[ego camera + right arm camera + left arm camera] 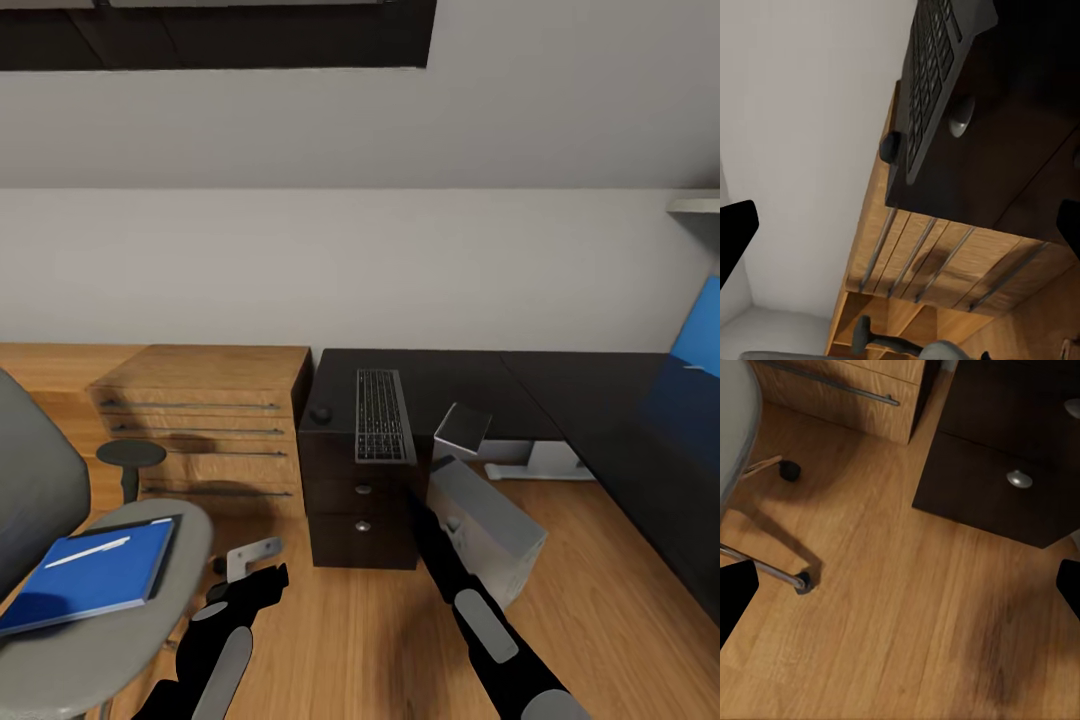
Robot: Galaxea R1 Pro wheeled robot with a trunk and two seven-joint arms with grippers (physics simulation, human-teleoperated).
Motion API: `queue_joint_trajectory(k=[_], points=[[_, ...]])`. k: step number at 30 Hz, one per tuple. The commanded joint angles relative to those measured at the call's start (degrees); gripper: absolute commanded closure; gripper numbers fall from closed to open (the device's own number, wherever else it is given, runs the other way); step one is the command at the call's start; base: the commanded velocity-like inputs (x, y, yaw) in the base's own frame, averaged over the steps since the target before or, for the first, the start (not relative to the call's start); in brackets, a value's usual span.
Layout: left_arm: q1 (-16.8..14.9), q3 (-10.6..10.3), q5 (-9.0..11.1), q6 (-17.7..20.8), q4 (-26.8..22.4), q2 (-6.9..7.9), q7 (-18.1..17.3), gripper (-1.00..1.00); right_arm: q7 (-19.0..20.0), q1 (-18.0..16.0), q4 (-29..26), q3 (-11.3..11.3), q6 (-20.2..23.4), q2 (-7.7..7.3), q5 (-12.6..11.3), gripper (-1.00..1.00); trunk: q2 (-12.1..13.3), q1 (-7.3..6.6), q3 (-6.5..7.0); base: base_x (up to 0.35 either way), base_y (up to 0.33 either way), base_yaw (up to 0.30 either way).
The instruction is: In the bedroom, organize the workspace by keeping the computer under the desk, ensuring the monitor is on the desk, placing the keyboard on the desk next to the monitor, placing the mouse on the desk next to the keyboard, moving the folder from the swivel chair onto the desk next to the mouse, stacking the notebook on top of the folder with the pen on top of the notebook, and positioning the swivel chair next to the desk.
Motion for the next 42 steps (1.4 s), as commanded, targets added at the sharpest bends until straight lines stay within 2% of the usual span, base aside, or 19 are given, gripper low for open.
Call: queue_joint_trajectory(k=[1, 6, 16, 21, 26, 33, 42], points=[[0.0, -0.1, 0.6, 0.1, 0.0, 0.01, 0.6, -1.00, 0.1, 0.0, 0.0, 0.3, -0.2, -0.05, -0.5, -1.00, -0.4, 0.22, -0.24, 0.000, 0.000, 0.000], [0.0, -0.5, 0.6, 0.1, 2.4, -0.09, 0.6, -1.00, 0.4, 0.0, -1.6, 0.4, -0.2, -0.75, -0.3, -1.00, -2.4, 1.32, -1.14, 0.000, 0.000, 0.000], [0.0, -1.3, 0.8, 0.1, 3.3, -0.09, 0.4, -1.00, 0.2, 0.0, -2.8, 0.5, -0.3, -0.95, -0.3, -1.00, -2.4, 1.32, -1.14, 0.000, 0.000, 0.000], [0.0, -1.7, 3.3, 0.1, 3.4, 0.03, 0.2, -1.00, 0.1, 0.0, -2.7, 0.4, -0.3, -0.93, -0.3, -1.00, -2.4, 1.32, -1.14, 0.078, 0.000, 0.000], [0.0, -1.8, 4.4, 0.1, 3.4, 0.08, 0.2, -1.00, 0.1, 0.0, -2.6, 0.5, -0.3, -0.85, -0.3, -1.00, -2.4, 1.32, -1.14, 0.221, 0.000, 0.000], [0.0, -2.7, 4.5, 0.1, 3.4, 0.10, 0.3, -1.00, 0.0, 0.0, -2.2, 0.6, -0.3, -0.65, -0.3, -1.00, -2.4, 1.32, -1.14, 0.076, 0.000, 0.000], [0.0, -2.7, 4.5, 0.0, 3.4, 0.17, 0.5, -1.00, 0.0, 0.0, -0.7, 0.8, -0.3, -0.59, -0.2, -1.00, -2.4, 1.32, -1.14, 0.114, 0.000, 0.000]])
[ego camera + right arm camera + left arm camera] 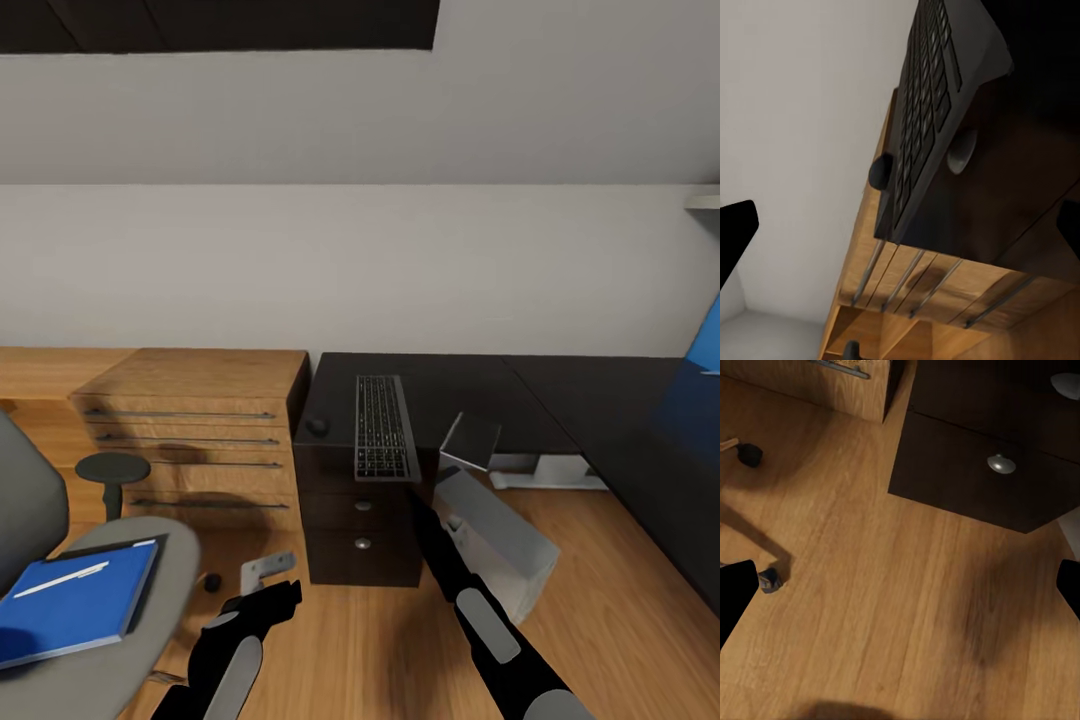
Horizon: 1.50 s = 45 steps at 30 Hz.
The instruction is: In the bedroom, organize the workspace by keeping the computer under the desk, ensuring the monitor is on the desk, placing the keyboard on the desk next to the monitor, placing the mouse on the desk next to the keyboard, moving the folder from the swivel chair onto the desk next to the mouse, stacking the notebook on top of the folder with the pen on top of the notebook, and positioning the swivel chair next to the desk.
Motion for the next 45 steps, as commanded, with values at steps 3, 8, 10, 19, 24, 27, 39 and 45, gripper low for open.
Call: queue_joint_trajectory(k=[3, 8, 10, 19, 24, 27, 39, 45], points=[[0.0, -0.1, 0.7, 0.1, -0.1, 0.02, 0.6, -1.00, 0.2, 0.0, 0.1, 0.2, -0.2, -0.05, -0.6, -1.00, 0.0, 0.01, -0.05, 0.067, 0.000, 0.000], [0.0, -0.1, 0.7, 0.1, -0.1, 0.02, 0.6, -1.00, 0.2, 0.0, 0.1, 0.3, -0.1, -0.04, -0.6, -1.00, 0.0, 0.01, -0.05, 0.018, 0.000, 0.000], [0.0, -0.1, 0.7, 0.1, -0.1, 0.02, 0.6, -1.00, 0.2, 0.0, 0.1, 0.3, -0.1, -0.04, -0.6, -1.00, 0.0, 0.01, -0.05, 0.095, 0.048, 0.000], [0.0, -0.5, 0.7, 0.0, -0.4, -0.10, 0.6, -1.00, 0.1, 0.0, 0.1, 0.2, -0.1, -0.03, -0.6, -1.00, -0.4, 0.23, -0.23, 0.091, 0.031, 0.000], [0.0, -0.8, 0.6, 0.0, -0.6, -0.14, 0.7, -1.00, 0.2, 0.0, 0.1, 0.2, -0.1, -0.05, -0.6, -1.00, -2.4, 1.32, -1.13, 0.004, 0.001, 0.000], [0.0, -0.8, 0.6, 0.0, -0.6, -0.15, 0.7, -1.00, 0.4, 0.0, 0.1, 0.1, -0.1, -0.06, -0.7, -1.00, -3.6, 1.98, -1.67, 0.000, 0.000, 0.000], [0.0, -0.9, 0.7, 0.0, -0.5, -0.08, 0.7, -1.00, 0.5, 0.0, 0.0, 0.0, 0.1, -0.18, -0.7, -1.00, -6.4, 3.52, -2.93, 0.000, 0.000, 0.000], [0.0, -0.8, 0.8, 0.1, -0.5, 0.09, 0.7, -1.00, 0.5, 0.0, 0.0, 1.4, 0.6, -0.13, -0.6, -1.00, -6.4, 3.52, -2.93, 0.000, 0.000, 0.000]])
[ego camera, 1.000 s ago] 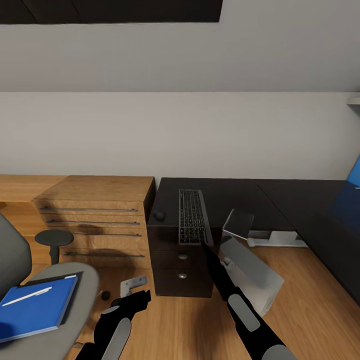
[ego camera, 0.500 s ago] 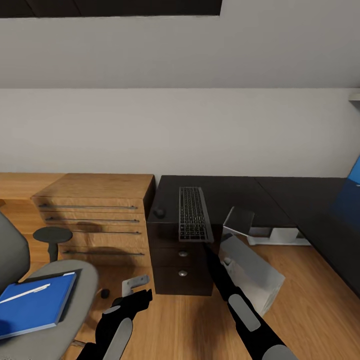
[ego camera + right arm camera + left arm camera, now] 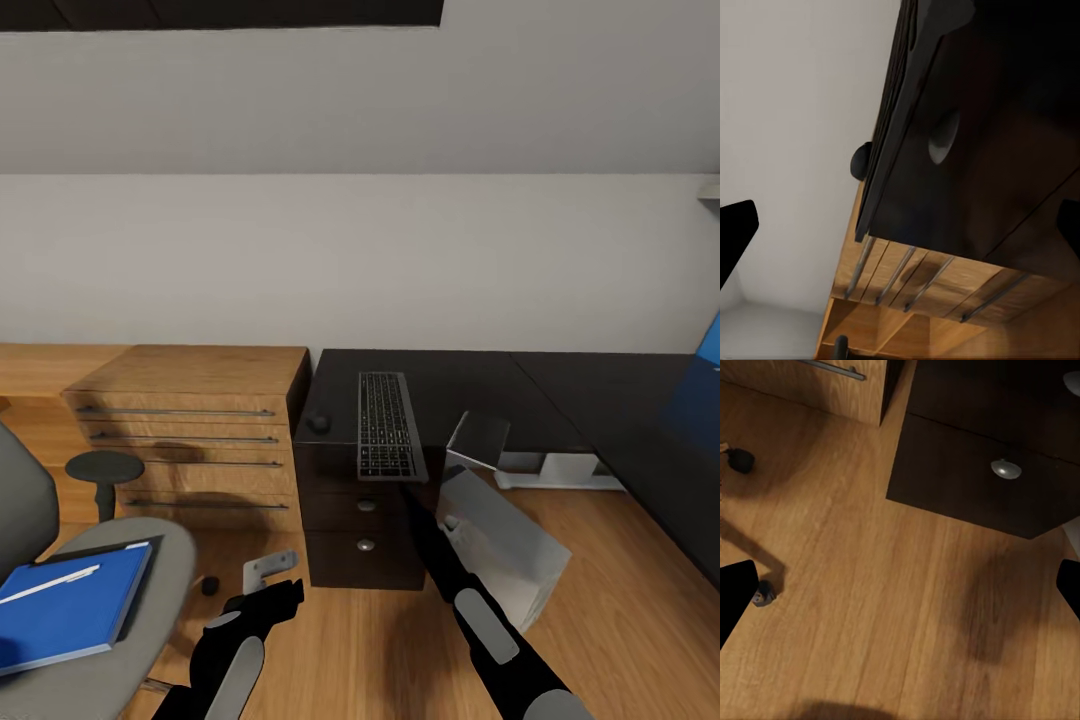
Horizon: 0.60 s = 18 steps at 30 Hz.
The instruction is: In the bedroom, organize the workspace by keeping the computer under the desk, ensuring the monitor is on the desk, placing the keyboard on the desk next to the monitor, placing the mouse on the desk next to the keyboard, moving the folder from the swivel chair onto the desk next to the mouse, stacking the notebook on top of the folder with the pen on top of the notebook, and positioning the swivel chair next to the desk.
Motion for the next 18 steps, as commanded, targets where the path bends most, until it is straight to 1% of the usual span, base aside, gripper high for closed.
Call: queue_joint_trajectory(k=[1, 4, 9, 15, 18], points=[[0.0, -0.1, 0.6, 0.1, 0.0, 0.01, 0.6, -1.00, 0.2, 0.0, 0.0, 0.3, -0.1, -0.03, -0.6, -1.00, 0.0, -0.01, -0.05, 0.000, 0.000, 0.000], [0.0, -0.1, 0.6, 0.0, 0.0, 0.02, 0.6, -1.00, 0.2, 0.0, 0.0, 0.6, -0.1, -0.01, -0.6, -1.00, 0.0, -0.01, -0.05, 0.034, 0.020, 0.000], [0.0, -0.1, 0.6, -0.1, 0.1, 0.03, 0.6, -1.00, 0.2, 0.0, -0.1, 0.7, -0.1, -0.02, -0.7, -1.00, 0.0, -0.01, -0.05, 0.140, 0.085, 0.000], [0.0, -0.1, 0.6, -0.1, 0.3, 0.03, 0.6, -1.00, 0.3, 0.0, -0.4, 0.7, -0.4, -0.06, -0.6, -1.00, 0.0, -0.01, -0.05, 0.037, 0.015, 0.000], [0.0, -0.1, 0.6, -0.1, 0.3, 0.03, 0.6, -1.00, 0.3, 0.0, -0.5, 0.6, -0.4, -0.10, -0.5, -1.00, 0.0, -0.01, -0.05, 0.124, 0.002, 0.000]])
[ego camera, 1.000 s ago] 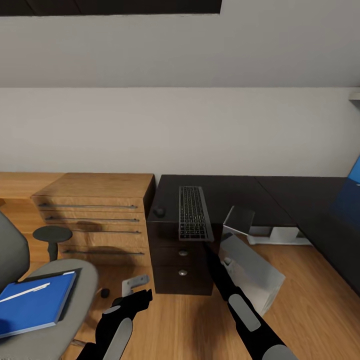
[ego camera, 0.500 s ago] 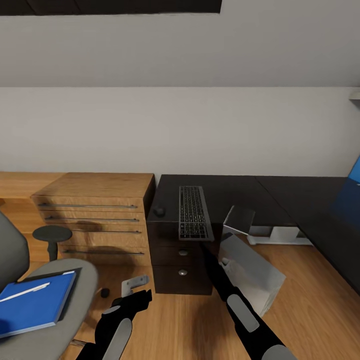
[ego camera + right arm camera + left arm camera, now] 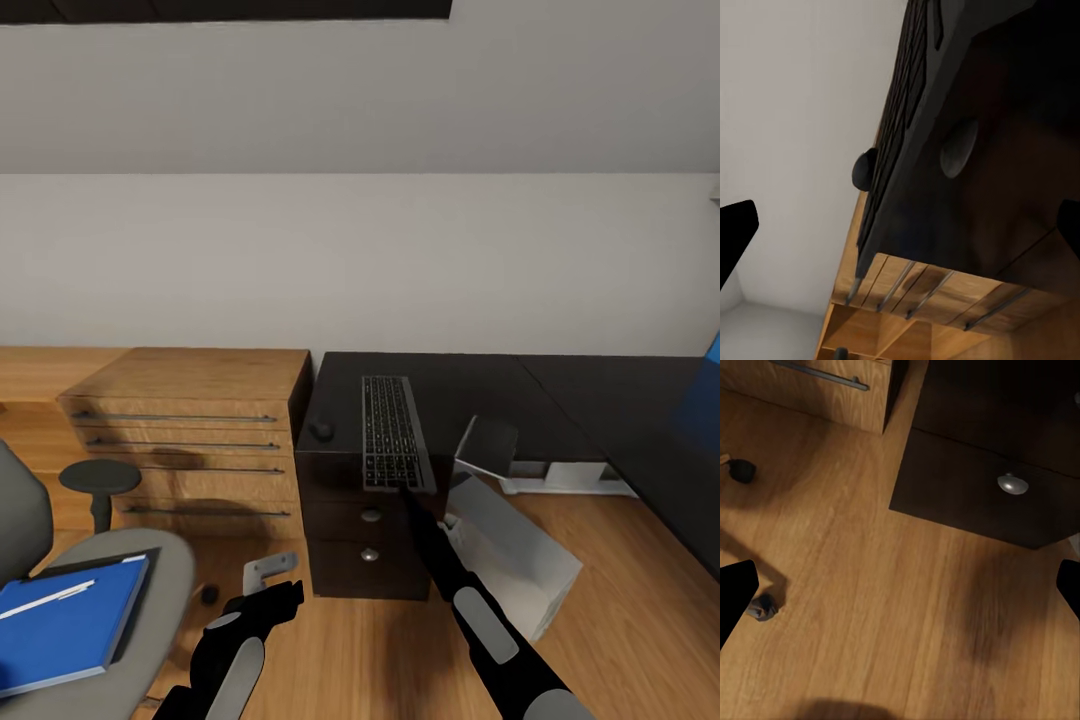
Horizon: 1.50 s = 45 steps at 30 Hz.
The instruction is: In the bedroom, organize the workspace by keeping the computer under the desk, ensuring the monitor is on the desk, placing the keyboard on the desk next to the monitor, placing the mouse on the desk next to the keyboard, moving the folder from the swivel chair onto the desk next to the mouse, stacking the notebook on top of the folder with the pen on top of the notebook, and positioning the swivel chair next to the desk.
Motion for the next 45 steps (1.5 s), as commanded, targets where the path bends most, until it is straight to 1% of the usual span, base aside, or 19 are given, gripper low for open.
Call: queue_joint_trajectory(k=[1, 8, 27, 45], points=[[0.0, -0.1, 0.6, 0.1, 0.0, 0.01, 0.6, -1.00, 0.2, 0.0, 0.0, 0.2, -0.2, -0.04, -0.6, -1.00, 0.0, 0.00, -0.05, 0.071, 0.001, 0.000], [0.0, -0.1, 0.6, 0.1, 0.0, 0.00, 0.6, -1.00, 0.2, 0.0, -0.2, 0.1, -0.2, -0.22, -0.6, -1.00, 0.0, 0.00, -0.05, 0.032, 0.000, 0.000], [0.0, -0.1, 0.6, 0.0, 0.0, 0.00, 0.6, -1.00, 0.0, -0.1, -0.2, 0.0, 0.1, -0.31, -0.8, -1.00, 0.0, 0.00, -0.05, 0.109, 0.000, 0.000], [0.0, -0.1, 0.6, 0.1, 0.0, 0.01, 0.6, -1.00, -0.4, 0.0, -0.2, 0.1, 0.3, -0.31, -0.9, -1.00, 0.0, 0.00, -0.05, 0.011, 0.000, 0.000]])
